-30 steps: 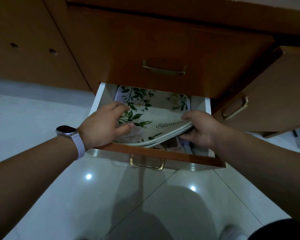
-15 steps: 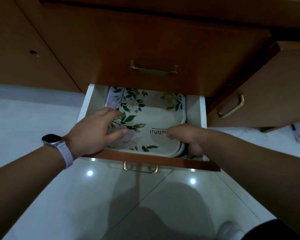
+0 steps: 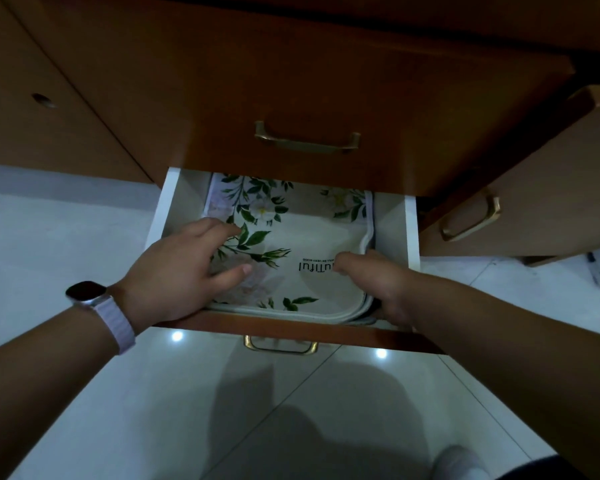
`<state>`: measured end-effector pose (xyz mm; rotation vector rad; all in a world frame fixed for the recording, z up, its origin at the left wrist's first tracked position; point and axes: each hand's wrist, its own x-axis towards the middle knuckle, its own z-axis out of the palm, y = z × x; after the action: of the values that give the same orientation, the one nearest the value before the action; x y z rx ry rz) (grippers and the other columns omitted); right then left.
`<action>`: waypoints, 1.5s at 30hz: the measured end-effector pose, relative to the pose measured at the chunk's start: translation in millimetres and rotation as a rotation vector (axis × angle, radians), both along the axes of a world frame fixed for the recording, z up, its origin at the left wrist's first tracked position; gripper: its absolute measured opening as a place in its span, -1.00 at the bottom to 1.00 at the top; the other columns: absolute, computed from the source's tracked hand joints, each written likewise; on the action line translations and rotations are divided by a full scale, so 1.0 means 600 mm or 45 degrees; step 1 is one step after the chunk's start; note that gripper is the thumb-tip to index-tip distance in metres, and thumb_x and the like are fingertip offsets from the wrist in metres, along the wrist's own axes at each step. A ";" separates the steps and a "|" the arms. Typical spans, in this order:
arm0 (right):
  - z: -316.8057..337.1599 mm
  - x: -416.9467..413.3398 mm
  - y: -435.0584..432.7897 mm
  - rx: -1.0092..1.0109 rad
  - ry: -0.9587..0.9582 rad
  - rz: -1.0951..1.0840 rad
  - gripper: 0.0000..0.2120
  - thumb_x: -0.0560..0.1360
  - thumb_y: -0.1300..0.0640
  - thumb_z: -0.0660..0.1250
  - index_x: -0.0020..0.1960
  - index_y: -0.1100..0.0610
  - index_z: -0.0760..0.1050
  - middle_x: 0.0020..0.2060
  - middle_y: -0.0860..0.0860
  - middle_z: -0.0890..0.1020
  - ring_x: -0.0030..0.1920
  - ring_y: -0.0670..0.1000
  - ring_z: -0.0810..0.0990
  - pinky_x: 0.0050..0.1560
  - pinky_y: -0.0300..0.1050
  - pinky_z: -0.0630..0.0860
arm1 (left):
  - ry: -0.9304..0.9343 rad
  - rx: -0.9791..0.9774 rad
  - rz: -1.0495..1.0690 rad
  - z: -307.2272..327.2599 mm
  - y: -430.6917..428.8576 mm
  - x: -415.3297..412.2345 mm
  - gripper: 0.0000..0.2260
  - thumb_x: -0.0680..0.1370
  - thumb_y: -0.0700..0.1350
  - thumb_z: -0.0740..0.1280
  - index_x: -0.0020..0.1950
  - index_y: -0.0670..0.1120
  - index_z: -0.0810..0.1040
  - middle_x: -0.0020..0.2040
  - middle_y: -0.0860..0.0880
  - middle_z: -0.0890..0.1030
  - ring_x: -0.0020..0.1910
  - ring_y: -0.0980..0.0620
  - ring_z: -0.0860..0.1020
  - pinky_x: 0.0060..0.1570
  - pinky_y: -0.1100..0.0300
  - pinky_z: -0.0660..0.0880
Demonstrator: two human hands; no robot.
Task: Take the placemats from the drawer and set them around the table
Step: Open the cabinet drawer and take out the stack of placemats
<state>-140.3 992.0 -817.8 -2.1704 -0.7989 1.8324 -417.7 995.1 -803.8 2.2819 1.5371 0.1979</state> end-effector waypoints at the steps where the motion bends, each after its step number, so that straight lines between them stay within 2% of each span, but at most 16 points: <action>1: 0.000 0.001 0.002 -0.029 0.011 0.001 -0.26 0.28 -0.11 0.34 0.42 0.10 0.35 0.32 0.12 0.51 0.30 0.20 0.47 0.35 0.21 0.38 | 0.006 0.001 -0.002 0.000 -0.001 0.001 -0.42 0.49 0.33 0.21 0.39 0.03 0.43 0.29 0.03 0.52 0.19 0.01 0.50 -0.01 0.16 0.43; 6: 0.002 0.006 0.001 -0.013 0.101 -0.049 -0.58 0.45 0.07 0.35 0.28 0.15 0.48 0.21 0.14 0.58 0.21 0.18 0.54 0.32 0.12 0.44 | -0.009 0.003 0.006 0.003 -0.002 -0.002 -0.43 0.48 0.34 0.18 0.37 0.05 0.44 0.27 0.05 0.53 0.17 0.03 0.50 -0.05 0.19 0.38; 9: 0.007 0.001 -0.007 0.302 -0.001 0.034 -0.73 0.49 0.15 0.38 0.17 0.03 0.47 0.01 0.00 0.64 -0.02 0.00 0.63 -0.09 -0.16 0.60 | -0.028 0.001 0.000 0.002 -0.001 -0.002 -0.42 0.47 0.35 0.17 0.36 0.05 0.44 0.27 0.04 0.53 0.16 0.02 0.50 -0.04 0.18 0.39; 12: 0.016 0.006 -0.015 0.491 -0.050 0.179 -0.71 0.48 0.17 0.40 0.13 -0.03 0.40 -0.05 -0.07 0.63 -0.09 -0.06 0.62 -0.22 -0.26 0.55 | -0.048 0.007 -0.001 0.000 0.000 -0.004 -0.42 0.47 0.34 0.19 0.36 0.03 0.44 0.26 0.03 0.53 0.17 0.02 0.49 -0.01 0.19 0.37; 16: 0.031 0.017 -0.001 0.570 0.075 0.106 -0.64 0.47 0.23 0.45 0.03 -0.10 0.34 -0.09 -0.04 0.63 -0.24 -0.12 0.68 -0.37 -0.34 0.54 | -0.068 0.029 -0.010 -0.002 0.000 -0.006 -0.46 0.52 0.31 0.25 0.37 0.01 0.44 0.26 0.03 0.53 0.16 0.03 0.49 -0.02 0.19 0.38; 21: 0.037 0.015 0.037 0.334 0.325 -0.258 -0.59 0.46 0.25 0.42 0.25 0.09 0.38 0.03 0.16 0.65 -0.14 0.12 0.71 -0.21 -0.02 0.63 | -0.035 0.020 -0.015 -0.003 0.001 -0.004 -0.40 0.48 0.34 0.18 0.38 0.01 0.44 0.26 0.03 0.53 0.18 0.02 0.50 -0.01 0.16 0.43; 23: 0.033 0.012 0.048 0.188 0.403 -0.365 -0.70 0.51 0.24 0.35 0.24 0.21 0.49 -0.03 0.20 0.70 -0.10 0.18 0.71 -0.19 0.00 0.64 | -0.025 0.019 -0.007 -0.004 0.002 -0.005 -0.41 0.48 0.35 0.19 0.37 0.03 0.43 0.26 0.04 0.53 0.17 0.03 0.50 -0.04 0.19 0.40; 26: 0.030 0.010 0.059 0.009 0.464 -0.324 -0.81 0.57 0.24 0.25 0.13 0.25 0.55 -0.08 0.22 0.71 -0.13 0.19 0.71 -0.27 -0.02 0.64 | -0.018 0.023 -0.009 -0.008 0.005 -0.007 -0.41 0.47 0.36 0.19 0.37 0.04 0.44 0.25 0.05 0.54 0.16 0.03 0.51 -0.04 0.17 0.45; 28: 0.028 0.012 0.065 -0.049 0.454 -0.247 -0.77 0.56 0.32 0.21 0.17 0.28 0.54 0.00 0.24 0.69 -0.04 0.23 0.69 -0.13 0.05 0.64 | -0.008 0.031 -0.019 -0.011 0.007 -0.009 -0.41 0.47 0.37 0.18 0.37 0.04 0.42 0.25 0.06 0.54 0.16 0.03 0.51 0.01 0.12 0.50; 31: 0.035 0.017 0.069 0.003 0.427 -0.148 -0.64 0.51 0.45 0.21 0.26 0.25 0.49 0.11 0.24 0.64 0.06 0.25 0.65 0.08 0.15 0.59 | -0.012 0.044 -0.019 -0.010 0.007 -0.009 -0.42 0.48 0.37 0.19 0.37 0.06 0.40 0.26 0.06 0.53 0.16 0.02 0.51 0.01 0.08 0.52; 34: 0.066 0.028 0.060 0.130 0.525 -0.234 -0.55 0.48 0.50 0.23 0.28 0.15 0.45 0.08 0.21 0.66 0.02 0.23 0.67 -0.09 0.09 0.65 | -0.109 0.001 0.034 0.003 0.009 -0.006 -0.43 0.48 0.33 0.21 0.35 0.02 0.43 0.26 0.02 0.52 0.16 0.01 0.50 0.02 0.12 0.47; 36: 0.094 0.035 0.039 0.150 0.625 -0.365 -0.55 0.48 0.50 0.22 0.24 0.12 0.48 0.03 0.19 0.69 -0.04 0.22 0.69 -0.17 0.08 0.66 | -0.231 -0.081 0.116 0.021 0.010 -0.005 -0.43 0.48 0.31 0.23 0.35 -0.02 0.45 0.26 -0.02 0.51 0.16 0.01 0.48 0.06 0.10 0.45; 38: 0.119 0.039 0.006 0.145 0.667 -0.463 -0.52 0.47 0.50 0.22 0.28 0.09 0.47 0.07 0.19 0.68 0.02 0.24 0.67 -0.06 0.16 0.64 | -0.325 -0.164 0.223 0.046 0.011 -0.005 -0.46 0.46 0.30 0.25 0.33 0.02 0.44 0.21 0.01 0.47 0.14 0.06 0.45 0.06 0.10 0.45; 42: 0.159 0.049 -0.056 0.154 0.703 -0.465 -0.46 0.46 0.51 0.25 0.34 0.10 0.42 0.14 0.19 0.65 0.10 0.25 0.64 0.08 0.24 0.58 | -0.463 -0.457 0.306 0.090 0.014 0.001 -0.68 0.43 0.26 0.35 0.15 0.26 0.44 0.03 0.28 0.48 -0.01 0.24 0.50 -0.01 0.12 0.50; 43: 0.165 0.054 -0.069 0.147 0.717 -0.452 -0.44 0.45 0.50 0.27 0.36 0.10 0.40 0.15 0.19 0.65 0.11 0.24 0.64 0.09 0.24 0.58 | -0.448 -0.566 0.284 0.096 0.011 0.001 -0.69 0.45 0.24 0.39 0.13 0.20 0.46 0.06 0.24 0.55 0.01 0.22 0.54 0.04 0.06 0.54; 45: 0.173 0.063 -0.094 0.125 0.723 -0.435 -0.40 0.41 0.45 0.33 0.37 0.06 0.39 0.15 0.18 0.64 0.13 0.24 0.63 0.08 0.24 0.58 | -0.295 -0.790 0.272 0.100 -0.002 0.000 -0.51 0.46 0.24 0.41 0.32 0.13 0.43 0.25 0.03 0.56 0.18 0.03 0.56 0.21 -0.05 0.51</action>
<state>-102.5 935.4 -713.9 -1.4832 -0.3573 2.0106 -417.8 993.7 -743.5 1.5618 1.4609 0.0289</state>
